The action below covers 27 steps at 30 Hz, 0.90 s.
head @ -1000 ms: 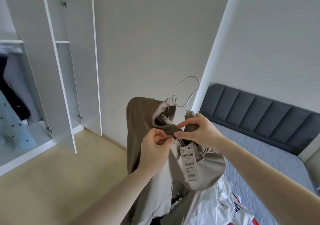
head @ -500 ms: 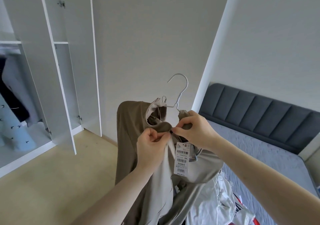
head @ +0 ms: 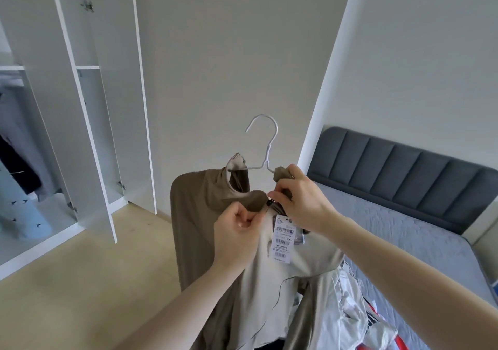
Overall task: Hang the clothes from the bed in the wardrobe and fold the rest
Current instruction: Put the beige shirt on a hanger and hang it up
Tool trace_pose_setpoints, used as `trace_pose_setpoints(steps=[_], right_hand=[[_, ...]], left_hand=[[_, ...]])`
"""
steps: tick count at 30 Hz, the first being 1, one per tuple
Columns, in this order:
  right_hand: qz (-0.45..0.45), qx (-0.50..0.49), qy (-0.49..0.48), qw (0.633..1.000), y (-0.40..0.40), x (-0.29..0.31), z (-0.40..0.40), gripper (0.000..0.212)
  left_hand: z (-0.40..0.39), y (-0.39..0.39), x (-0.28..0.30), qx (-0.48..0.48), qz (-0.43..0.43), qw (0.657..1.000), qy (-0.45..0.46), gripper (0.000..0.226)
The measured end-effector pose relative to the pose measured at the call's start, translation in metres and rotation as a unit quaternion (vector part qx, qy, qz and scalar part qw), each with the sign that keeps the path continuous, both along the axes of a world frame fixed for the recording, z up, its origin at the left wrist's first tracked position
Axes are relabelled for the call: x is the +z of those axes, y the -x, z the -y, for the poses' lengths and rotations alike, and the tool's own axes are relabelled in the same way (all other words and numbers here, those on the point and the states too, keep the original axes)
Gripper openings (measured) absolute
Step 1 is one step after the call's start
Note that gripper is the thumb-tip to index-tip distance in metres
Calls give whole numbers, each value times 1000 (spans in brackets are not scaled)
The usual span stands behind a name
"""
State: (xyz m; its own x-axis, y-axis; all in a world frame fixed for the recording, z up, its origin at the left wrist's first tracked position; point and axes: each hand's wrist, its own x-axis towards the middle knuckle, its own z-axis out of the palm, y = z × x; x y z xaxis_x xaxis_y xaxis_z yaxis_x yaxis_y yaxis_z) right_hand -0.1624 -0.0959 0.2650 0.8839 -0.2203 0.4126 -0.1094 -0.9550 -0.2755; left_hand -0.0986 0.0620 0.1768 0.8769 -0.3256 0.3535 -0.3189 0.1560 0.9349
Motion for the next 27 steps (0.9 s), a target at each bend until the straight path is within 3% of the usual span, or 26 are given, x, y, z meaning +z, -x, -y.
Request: trace_pose_setpoints(steps=[6, 14, 20, 23, 25, 27], right_hand=[[37, -60, -28, 997, -9, -10, 16, 24], [-10, -98, -26, 995, -23, -28, 20, 28], [-43, 16, -82, 996, -21, -22, 9, 19], [-30, 35, -123, 991, -16, -14, 14, 16], [-28, 48, -127, 990, -12, -12, 18, 14], [-27, 67, -134, 988, -10, -12, 22, 14]], left_hand=[[-6, 2, -35, 4, 10, 997, -76, 45], [-21, -7, -82, -15, 38, 985, -167, 46], [-39, -33, -78, -57, 70, 955, -284, 31], [-45, -54, -29, 36, 179, 951, -251, 27], [-49, -73, 6, 128, 310, 918, -211, 37], [-57, -96, 34, 155, 377, 870, -276, 53]])
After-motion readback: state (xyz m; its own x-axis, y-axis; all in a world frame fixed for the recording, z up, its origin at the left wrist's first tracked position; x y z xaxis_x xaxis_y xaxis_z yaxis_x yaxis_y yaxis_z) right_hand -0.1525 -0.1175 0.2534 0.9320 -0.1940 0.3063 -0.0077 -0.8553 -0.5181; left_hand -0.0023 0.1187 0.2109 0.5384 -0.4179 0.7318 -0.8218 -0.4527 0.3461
